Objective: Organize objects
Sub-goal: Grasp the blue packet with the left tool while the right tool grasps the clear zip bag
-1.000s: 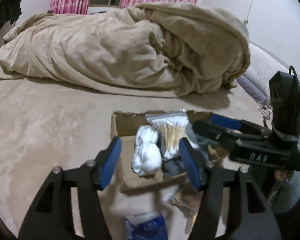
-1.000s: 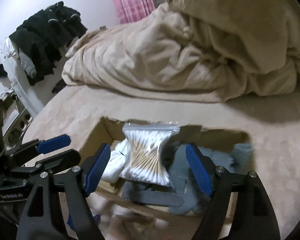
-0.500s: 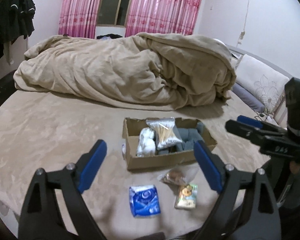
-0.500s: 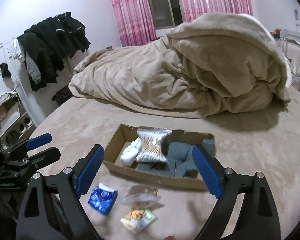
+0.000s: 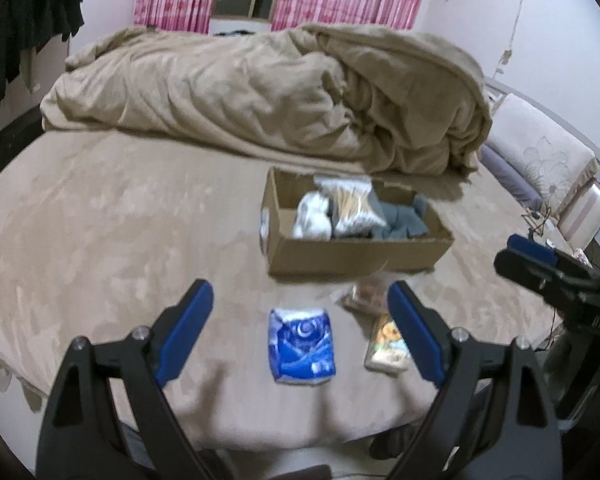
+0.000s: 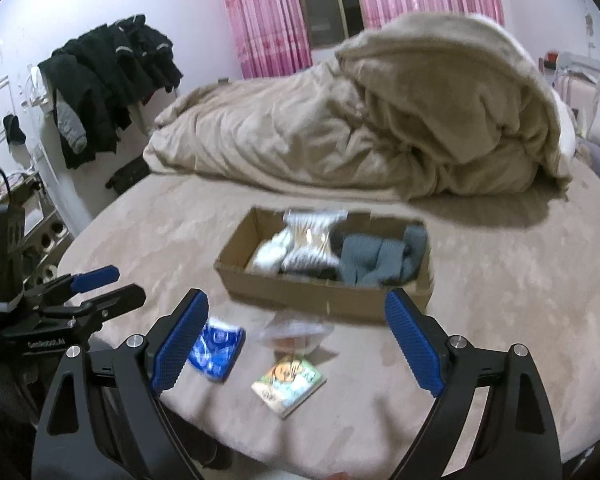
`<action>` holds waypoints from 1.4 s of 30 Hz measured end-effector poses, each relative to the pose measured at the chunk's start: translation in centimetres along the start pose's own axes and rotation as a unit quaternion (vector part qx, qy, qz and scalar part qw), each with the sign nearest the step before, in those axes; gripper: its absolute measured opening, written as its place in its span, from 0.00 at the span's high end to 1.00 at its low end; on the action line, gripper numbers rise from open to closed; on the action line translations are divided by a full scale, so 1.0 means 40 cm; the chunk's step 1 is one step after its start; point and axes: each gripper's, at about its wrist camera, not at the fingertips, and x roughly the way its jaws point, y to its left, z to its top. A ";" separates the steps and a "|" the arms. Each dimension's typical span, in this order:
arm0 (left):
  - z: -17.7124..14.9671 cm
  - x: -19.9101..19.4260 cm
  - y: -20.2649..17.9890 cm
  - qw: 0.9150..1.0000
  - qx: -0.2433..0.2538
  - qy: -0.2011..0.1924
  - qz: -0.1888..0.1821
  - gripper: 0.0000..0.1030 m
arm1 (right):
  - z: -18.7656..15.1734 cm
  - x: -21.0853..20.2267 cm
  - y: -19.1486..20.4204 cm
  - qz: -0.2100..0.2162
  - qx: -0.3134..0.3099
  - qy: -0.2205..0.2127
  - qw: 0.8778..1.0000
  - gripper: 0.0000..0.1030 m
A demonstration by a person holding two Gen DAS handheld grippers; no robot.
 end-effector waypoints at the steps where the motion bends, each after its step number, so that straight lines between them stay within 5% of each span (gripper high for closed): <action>1: -0.008 0.012 -0.001 1.000 -0.001 0.006 -0.001 0.12 | -0.010 0.008 0.001 0.000 0.000 0.005 1.000 0.11; 15: -0.110 0.186 -0.015 0.997 0.008 0.072 0.018 0.12 | -0.093 0.181 -0.012 0.017 -0.002 0.052 0.998 0.11; 29: -0.147 0.286 -0.019 0.995 0.025 0.083 0.050 0.12 | -0.107 0.323 -0.022 0.024 0.012 0.100 0.995 0.14; 32: -0.152 0.291 -0.032 0.994 0.042 0.077 0.058 0.21 | -0.114 0.334 -0.023 0.025 0.009 0.105 0.994 0.43; 34: -0.150 0.286 -0.035 0.994 0.047 0.075 0.056 0.44 | -0.117 0.330 -0.023 0.029 0.006 0.102 0.994 0.44; 42: -0.141 0.245 -0.039 0.996 0.037 0.067 0.045 0.49 | -0.105 0.286 -0.043 0.022 0.016 0.080 0.996 0.49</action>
